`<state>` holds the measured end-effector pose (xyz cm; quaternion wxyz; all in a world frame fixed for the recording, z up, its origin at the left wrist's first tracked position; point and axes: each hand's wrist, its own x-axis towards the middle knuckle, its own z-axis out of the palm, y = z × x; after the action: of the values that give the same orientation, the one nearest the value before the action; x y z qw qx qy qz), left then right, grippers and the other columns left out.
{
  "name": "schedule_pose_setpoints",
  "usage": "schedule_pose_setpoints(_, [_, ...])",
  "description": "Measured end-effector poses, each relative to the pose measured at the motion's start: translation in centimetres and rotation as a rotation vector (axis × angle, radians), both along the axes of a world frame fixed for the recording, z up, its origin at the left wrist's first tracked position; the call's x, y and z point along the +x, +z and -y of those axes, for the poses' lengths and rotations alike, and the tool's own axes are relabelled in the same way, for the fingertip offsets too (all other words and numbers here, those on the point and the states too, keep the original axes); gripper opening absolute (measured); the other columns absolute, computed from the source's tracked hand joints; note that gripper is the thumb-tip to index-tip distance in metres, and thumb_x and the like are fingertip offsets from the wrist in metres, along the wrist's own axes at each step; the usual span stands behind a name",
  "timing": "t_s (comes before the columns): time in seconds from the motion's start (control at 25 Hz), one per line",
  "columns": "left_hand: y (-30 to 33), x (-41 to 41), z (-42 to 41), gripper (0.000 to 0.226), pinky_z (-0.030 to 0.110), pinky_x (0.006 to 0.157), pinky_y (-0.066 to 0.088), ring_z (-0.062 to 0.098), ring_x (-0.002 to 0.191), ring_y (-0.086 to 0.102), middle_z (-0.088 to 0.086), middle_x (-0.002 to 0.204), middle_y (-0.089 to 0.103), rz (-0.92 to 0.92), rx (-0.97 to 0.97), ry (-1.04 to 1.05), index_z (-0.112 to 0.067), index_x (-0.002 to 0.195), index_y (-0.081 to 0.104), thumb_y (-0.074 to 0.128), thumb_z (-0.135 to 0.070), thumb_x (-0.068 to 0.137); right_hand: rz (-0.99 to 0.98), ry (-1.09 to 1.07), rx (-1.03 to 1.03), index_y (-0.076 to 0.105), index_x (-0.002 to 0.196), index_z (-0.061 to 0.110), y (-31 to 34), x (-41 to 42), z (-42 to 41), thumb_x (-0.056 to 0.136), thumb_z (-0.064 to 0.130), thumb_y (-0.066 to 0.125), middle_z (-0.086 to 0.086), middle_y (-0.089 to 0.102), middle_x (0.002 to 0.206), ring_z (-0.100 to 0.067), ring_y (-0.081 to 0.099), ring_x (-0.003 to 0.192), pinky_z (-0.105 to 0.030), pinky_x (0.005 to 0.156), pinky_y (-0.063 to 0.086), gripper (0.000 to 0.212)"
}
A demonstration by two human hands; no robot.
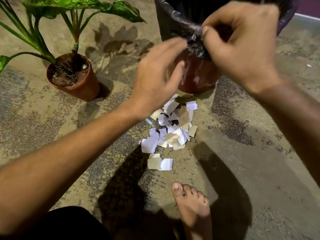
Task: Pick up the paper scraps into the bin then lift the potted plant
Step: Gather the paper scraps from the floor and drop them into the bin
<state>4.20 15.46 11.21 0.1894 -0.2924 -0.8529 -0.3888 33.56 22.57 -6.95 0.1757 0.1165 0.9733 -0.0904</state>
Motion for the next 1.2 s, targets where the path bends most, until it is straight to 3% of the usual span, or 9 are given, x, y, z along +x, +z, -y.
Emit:
schedule_pose_setpoints(0.04, [-1.4,1.1,0.8,0.036,0.034,0.107,0.042,0.02,0.122,0.055,0.01,0.128,0.062,0.078,-0.064,-0.016,-0.005,0.125,0.06,0.057,-0.015,0.091,0.136,-0.029,-0.106,0.065,0.107,0.025,0.8,-0.4,0.4,0.099,0.055,0.02,-0.002,0.069,0.098,-0.023,0.065,0.089,-0.036,0.079,0.047,0.055])
schedule_pose_setpoints(0.12, [-4.5,2.9,2.6,0.037,0.034,0.104,0.04,0.023,0.12,0.055,0.009,0.128,0.062,0.238,-0.246,-0.042,-0.007,0.126,0.059,0.057,-0.016,0.091,-0.148,0.061,-0.131,0.063,0.11,0.024,4.1,-6.2,-2.1,0.098,0.057,0.007,-0.001,0.07,0.103,-0.02,0.065,0.091,-0.036,0.078,0.049,0.067])
schedule_pose_setpoints(0.2, [-7.4,4.2,4.2,0.037,0.034,0.1,0.043,0.024,0.118,0.055,0.006,0.127,0.062,0.391,-0.442,-0.084,-0.011,0.127,0.058,0.057,-0.018,0.091,-0.343,0.237,-0.11,0.069,0.086,0.016,9.5,-15.2,-4.3,0.096,0.042,0.03,-0.001,0.071,0.077,-0.016,0.067,0.065,-0.031,0.054,0.054,0.047])
schedule_pose_setpoints(0.28, [-9.7,4.3,5.5,0.04,0.036,0.098,0.047,0.022,0.117,0.054,0.001,0.129,0.059,0.531,-0.631,-0.13,-0.017,0.13,0.053,0.057,-0.023,0.091,-0.58,0.44,-0.149,0.069,0.078,0.014,13.5,-20.8,-6.9,0.087,0.028,0.049,0.0,0.067,0.071,-0.018,0.063,0.06,-0.033,0.053,0.055,0.026])
schedule_pose_setpoints(0.44, [-12.7,4.1,7.3,0.067,0.036,0.106,0.041,0.022,0.132,0.041,-0.002,0.152,0.033,0.688,-0.88,-0.191,-0.028,0.147,0.029,0.06,-0.029,0.088,0.007,0.468,-0.216,0.053,0.132,0.028,11.1,-18.6,-5.9,0.094,0.041,0.053,0.003,0.059,0.127,-0.012,0.058,0.096,-0.035,0.09,0.051,0.04])
schedule_pose_setpoints(0.68, [-14.3,5.0,7.0,0.074,0.038,0.093,0.044,0.024,0.12,0.041,0.003,0.138,0.032,0.642,-1.002,-0.334,-0.036,0.146,0.024,0.066,-0.035,0.085,0.025,0.937,-0.044,0.02,0.147,0.039,4.8,-14.6,-2.5,0.092,0.024,0.051,-0.011,0.016,0.156,-0.033,0.038,0.127,-0.043,0.081,0.054,0.065])
schedule_pose_setpoints(0.88, [-14.2,5.0,7.1,0.054,0.031,0.073,0.041,0.023,0.106,0.053,0.0,0.119,0.042,0.691,-0.947,-0.301,-0.026,0.133,0.048,0.065,-0.009,0.084,0.029,0.968,-0.012,0.044,0.134,0.02,3.2,-14.2,-2.2,0.09,0.015,0.05,-0.014,0.028,0.151,-0.036,0.039,0.126,-0.044,0.083,0.054,0.044])
schedule_pose_setpoints(1.0, [-14.0,4.5,7.6,0.045,0.036,0.081,0.047,0.024,0.107,0.055,0.002,0.12,0.048,0.776,-0.875,-0.273,-0.023,0.125,0.059,0.064,-0.005,0.084,0.033,0.996,-0.024,0.046,0.133,0.012,2.6,-14.5,-2.9,0.094,0.014,0.049,-0.012,0.036,0.146,-0.031,0.039,0.127,-0.043,0.094,0.049,0.038])
schedule_pose_setpoints(1.2, [-13.7,3.9,7.9,0.031,0.026,0.075,0.042,0.025,0.102,0.056,0.005,0.104,0.053,0.806,-0.846,-0.147,-0.01,0.112,0.066,0.067,-0.006,0.082,-0.028,0.922,-0.143,0.061,0.11,0.008,3.0,-14.9,-3.5,0.094,0.016,0.052,-0.008,0.06,0.101,-0.022,0.057,0.086,-0.033,0.07,0.051,0.02])
